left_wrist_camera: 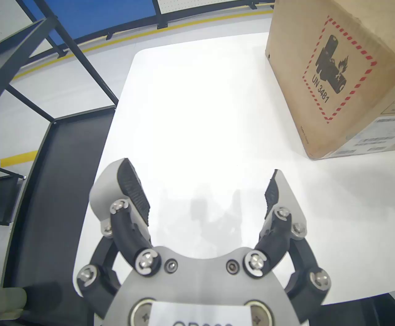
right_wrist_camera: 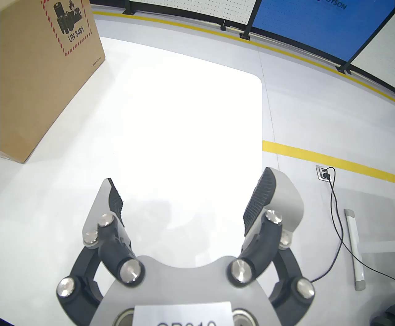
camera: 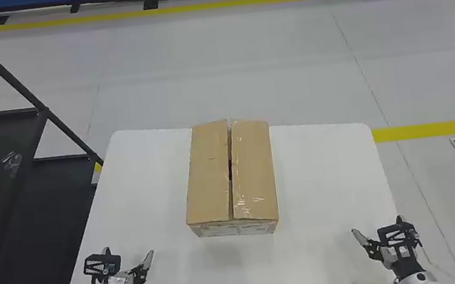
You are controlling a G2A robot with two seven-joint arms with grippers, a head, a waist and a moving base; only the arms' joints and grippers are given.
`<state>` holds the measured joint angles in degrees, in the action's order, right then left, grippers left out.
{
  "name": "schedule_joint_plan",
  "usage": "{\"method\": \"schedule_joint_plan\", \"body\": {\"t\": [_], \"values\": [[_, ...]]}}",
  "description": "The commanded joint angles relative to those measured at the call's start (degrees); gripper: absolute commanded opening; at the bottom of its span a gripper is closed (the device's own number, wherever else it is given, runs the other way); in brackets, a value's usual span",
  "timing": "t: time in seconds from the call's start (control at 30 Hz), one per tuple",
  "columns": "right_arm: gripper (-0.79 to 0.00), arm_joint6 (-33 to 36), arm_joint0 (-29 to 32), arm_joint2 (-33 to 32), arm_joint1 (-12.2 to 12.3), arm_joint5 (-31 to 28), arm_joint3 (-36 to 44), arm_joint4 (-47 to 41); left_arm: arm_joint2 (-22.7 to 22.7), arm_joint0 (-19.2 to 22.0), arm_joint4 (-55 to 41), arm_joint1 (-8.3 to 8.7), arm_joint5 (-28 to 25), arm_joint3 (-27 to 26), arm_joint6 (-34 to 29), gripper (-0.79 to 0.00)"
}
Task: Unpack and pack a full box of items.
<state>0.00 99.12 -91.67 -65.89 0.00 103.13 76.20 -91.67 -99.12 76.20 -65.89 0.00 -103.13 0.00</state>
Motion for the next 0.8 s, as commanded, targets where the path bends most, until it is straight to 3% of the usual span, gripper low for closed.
{"method": "schedule_joint_plan", "body": {"t": [0.0, 0.3, 0.5, 0.7, 0.77], "values": [[-0.001, 0.0, 0.0, 0.0, 0.0, 0.0, 0.0, 0.0, 0.0, 0.0, 0.0, 0.00, 0.0, 0.0, 0.0, -0.001], [0.000, 1.3, -1.2, 3.0, -0.4, 0.6, 2.9, 0.7, 0.1, 0.6, -1.1, -0.07, -1.2, 0.3, 1.4, 0.000], [0.000, 1.8, -4.8, 7.8, -1.2, 3.3, 5.5, 2.8, -0.8, 4.6, -6.3, -0.32, -4.6, 3.3, 7.4, 0.000], [0.000, 2.0, -9.7, 13.4, -2.2, 6.5, 6.9, 2.9, -1.8, 9.7, -8.8, -0.17, -10.3, 5.5, 9.1, 0.000], [0.000, 3.7, -11.2, 14.8, -2.5, 6.6, 7.4, 2.5, -1.8, 9.7, -8.8, -0.17, -10.3, 5.5, 9.1, 0.000]]}}
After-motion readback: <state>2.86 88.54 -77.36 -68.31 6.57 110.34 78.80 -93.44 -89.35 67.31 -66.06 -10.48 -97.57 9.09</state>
